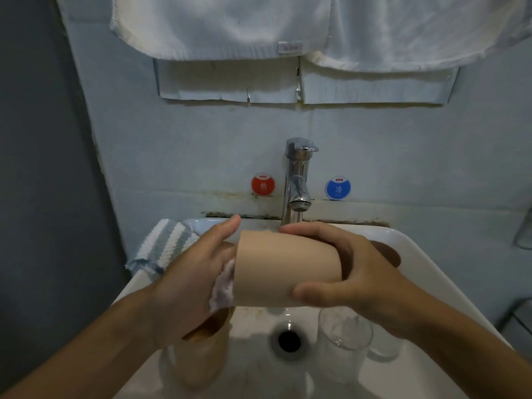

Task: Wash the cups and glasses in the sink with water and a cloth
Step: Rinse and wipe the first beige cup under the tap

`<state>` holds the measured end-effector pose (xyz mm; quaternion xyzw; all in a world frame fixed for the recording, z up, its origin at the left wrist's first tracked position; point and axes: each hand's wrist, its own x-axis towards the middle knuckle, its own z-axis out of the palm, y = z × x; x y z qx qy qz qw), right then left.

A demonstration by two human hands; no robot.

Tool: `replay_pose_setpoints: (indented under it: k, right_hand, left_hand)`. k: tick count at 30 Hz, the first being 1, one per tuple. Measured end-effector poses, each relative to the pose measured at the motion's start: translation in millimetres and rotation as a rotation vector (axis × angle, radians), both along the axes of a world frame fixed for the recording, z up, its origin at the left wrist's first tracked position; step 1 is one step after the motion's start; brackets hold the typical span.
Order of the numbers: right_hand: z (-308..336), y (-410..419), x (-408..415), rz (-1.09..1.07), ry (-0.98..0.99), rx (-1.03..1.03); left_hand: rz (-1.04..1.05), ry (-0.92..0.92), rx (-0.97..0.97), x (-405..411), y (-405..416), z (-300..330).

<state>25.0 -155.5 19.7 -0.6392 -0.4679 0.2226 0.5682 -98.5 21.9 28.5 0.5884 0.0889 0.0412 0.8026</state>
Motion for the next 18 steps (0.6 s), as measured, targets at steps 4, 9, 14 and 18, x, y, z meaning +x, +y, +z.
replay_pose_setpoints:
  k: [4, 9, 14, 18]
  right_hand:
    - [-2.6, 5.5, -6.5, -0.003, -0.210, -0.094]
    - [-8.6, 6.5, -8.8, -0.029, -0.161, -0.141]
    - [-7.3, 7.9, -4.4, -0.041, 0.084, -0.270]
    - [-15.6, 11.2, -2.6, -0.069, 0.033, -0.193]
  left_hand:
    - [0.011, 0.015, -0.069, 3.1, 0.0, -8.8]
    - [0.095, 0.032, -0.032, 11.1, 0.0, -11.6]
    - [0.183, 0.060, -0.025, 14.9, -3.8, -12.2]
    - [0.170, 0.085, -0.107, 11.0, -1.3, -15.2]
